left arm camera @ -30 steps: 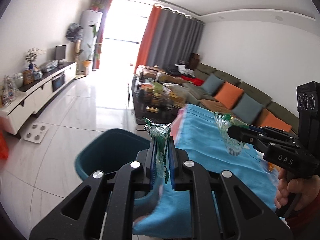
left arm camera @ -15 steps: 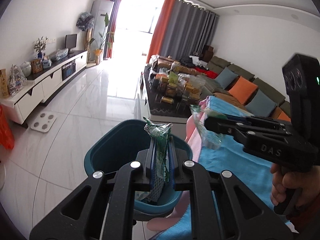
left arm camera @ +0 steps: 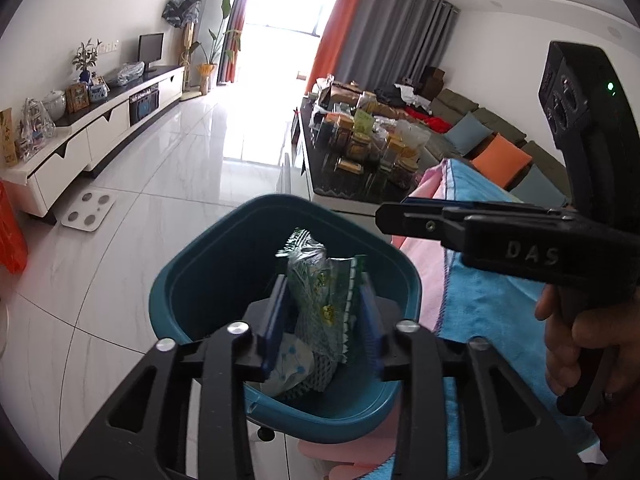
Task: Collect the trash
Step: 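Carry both wrappers to the teal bin and open both tools to drop them, then move both tools back over the table toward the remaining trash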
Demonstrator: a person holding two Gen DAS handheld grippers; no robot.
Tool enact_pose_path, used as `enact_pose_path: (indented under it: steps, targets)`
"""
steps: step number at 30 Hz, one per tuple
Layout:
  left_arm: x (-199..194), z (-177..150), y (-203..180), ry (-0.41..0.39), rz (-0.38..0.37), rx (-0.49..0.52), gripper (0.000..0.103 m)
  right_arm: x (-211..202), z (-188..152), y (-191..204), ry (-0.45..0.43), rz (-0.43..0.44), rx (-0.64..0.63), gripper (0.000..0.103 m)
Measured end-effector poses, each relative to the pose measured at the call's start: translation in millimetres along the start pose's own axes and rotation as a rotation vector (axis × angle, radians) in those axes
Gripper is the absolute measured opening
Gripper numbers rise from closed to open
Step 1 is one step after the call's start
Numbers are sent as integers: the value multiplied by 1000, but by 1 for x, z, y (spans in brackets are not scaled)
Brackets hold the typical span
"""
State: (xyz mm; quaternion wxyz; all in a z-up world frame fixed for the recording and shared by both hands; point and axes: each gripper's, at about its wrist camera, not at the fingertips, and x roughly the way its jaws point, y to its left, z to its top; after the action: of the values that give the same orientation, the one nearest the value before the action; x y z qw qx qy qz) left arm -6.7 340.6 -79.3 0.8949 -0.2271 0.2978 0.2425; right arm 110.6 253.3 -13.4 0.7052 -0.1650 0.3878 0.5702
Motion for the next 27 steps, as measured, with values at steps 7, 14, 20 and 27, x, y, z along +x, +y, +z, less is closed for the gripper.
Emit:
enact_pose_path:
  steps: [7, 14, 20, 27]
  targets:
    - [16, -10, 6, 16, -15, -3, 61, -14, -2, -3, -31, 3, 25, 35]
    - [14, -6, 0, -13, -20, -1, 73, -37, -11, -13, -81, 26, 65, 40]
    - [-10, -3, -6, -81, 16, -6, 93, -65, -23, -19, -142, 29, 87, 48]
    - [-41, -1, -12, -135, 69, 4, 97, -94, -43, -30, -202, -10, 104, 66]
